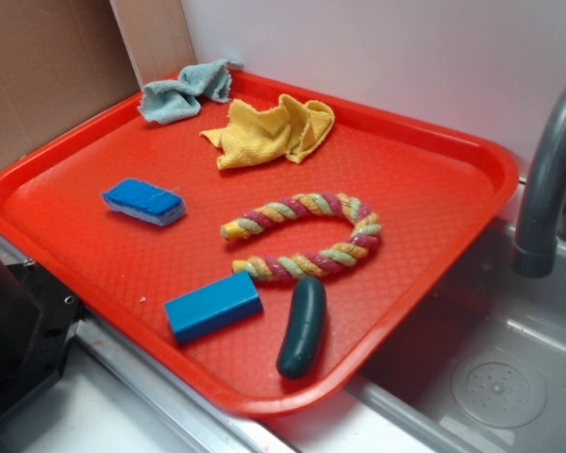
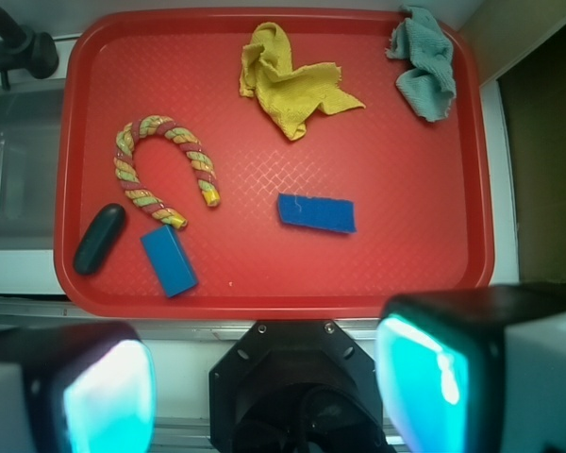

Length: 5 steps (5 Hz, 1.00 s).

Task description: Grab the blue cloth.

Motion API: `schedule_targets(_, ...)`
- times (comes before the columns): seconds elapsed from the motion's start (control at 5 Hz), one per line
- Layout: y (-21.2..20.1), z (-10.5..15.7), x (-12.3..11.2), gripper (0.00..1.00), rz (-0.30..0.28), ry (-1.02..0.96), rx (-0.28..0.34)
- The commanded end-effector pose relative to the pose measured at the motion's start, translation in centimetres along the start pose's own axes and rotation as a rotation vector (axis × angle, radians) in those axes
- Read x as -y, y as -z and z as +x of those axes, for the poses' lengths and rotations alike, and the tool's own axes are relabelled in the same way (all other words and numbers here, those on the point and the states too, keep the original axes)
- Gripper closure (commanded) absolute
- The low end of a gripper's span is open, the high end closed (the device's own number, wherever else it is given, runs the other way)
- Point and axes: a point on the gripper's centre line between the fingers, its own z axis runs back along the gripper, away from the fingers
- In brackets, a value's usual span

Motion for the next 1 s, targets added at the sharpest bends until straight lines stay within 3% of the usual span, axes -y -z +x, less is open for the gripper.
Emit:
schedule_targets(0.0, 0.0, 0.0, 0.0, 0.00, 0.000, 0.000, 0.000)
schedule_targets(0.2, 4.9, 2.0, -4.7, 0.00, 0.079, -0.151, -0.077)
schedule_targets(0.4, 8.1, 5.8, -10.2, 0.00, 0.112, -0.356, -0.050)
schedule_targets(0.6, 8.9, 6.7, -12.0, 0.00, 0.123, -0.412, 0.001)
schedule_targets(0.8, 8.9, 6.7, -12.0, 0.00, 0.123, -0.412, 0.001)
